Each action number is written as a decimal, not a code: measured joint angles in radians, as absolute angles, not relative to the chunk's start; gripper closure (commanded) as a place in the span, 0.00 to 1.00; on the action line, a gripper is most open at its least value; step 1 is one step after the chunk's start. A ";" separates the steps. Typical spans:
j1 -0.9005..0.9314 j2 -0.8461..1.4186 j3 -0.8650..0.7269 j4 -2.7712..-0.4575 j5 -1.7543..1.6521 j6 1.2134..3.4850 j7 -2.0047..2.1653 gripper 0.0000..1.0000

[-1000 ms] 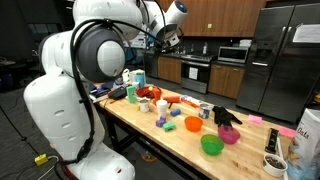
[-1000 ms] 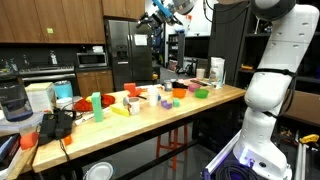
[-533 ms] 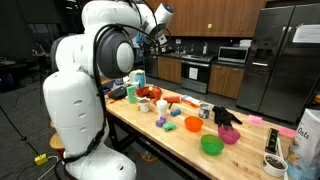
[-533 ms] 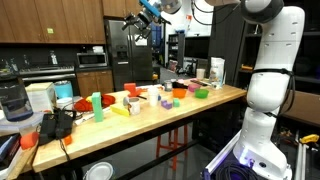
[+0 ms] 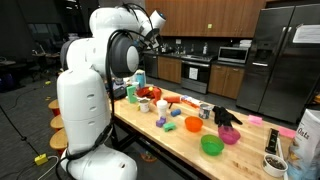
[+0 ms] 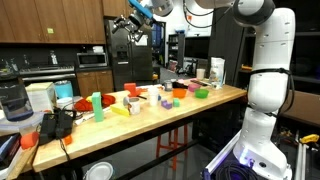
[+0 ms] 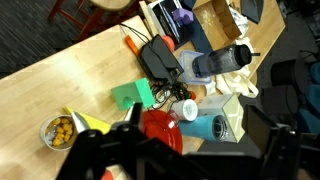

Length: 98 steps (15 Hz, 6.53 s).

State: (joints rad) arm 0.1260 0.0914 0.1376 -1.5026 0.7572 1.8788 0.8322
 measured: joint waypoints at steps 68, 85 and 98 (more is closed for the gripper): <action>0.345 0.317 0.267 -1.677 1.256 2.245 1.272 0.00; 0.235 0.130 0.210 -1.810 0.937 2.250 0.899 0.00; 0.260 0.070 0.233 -2.014 1.051 2.373 0.897 0.00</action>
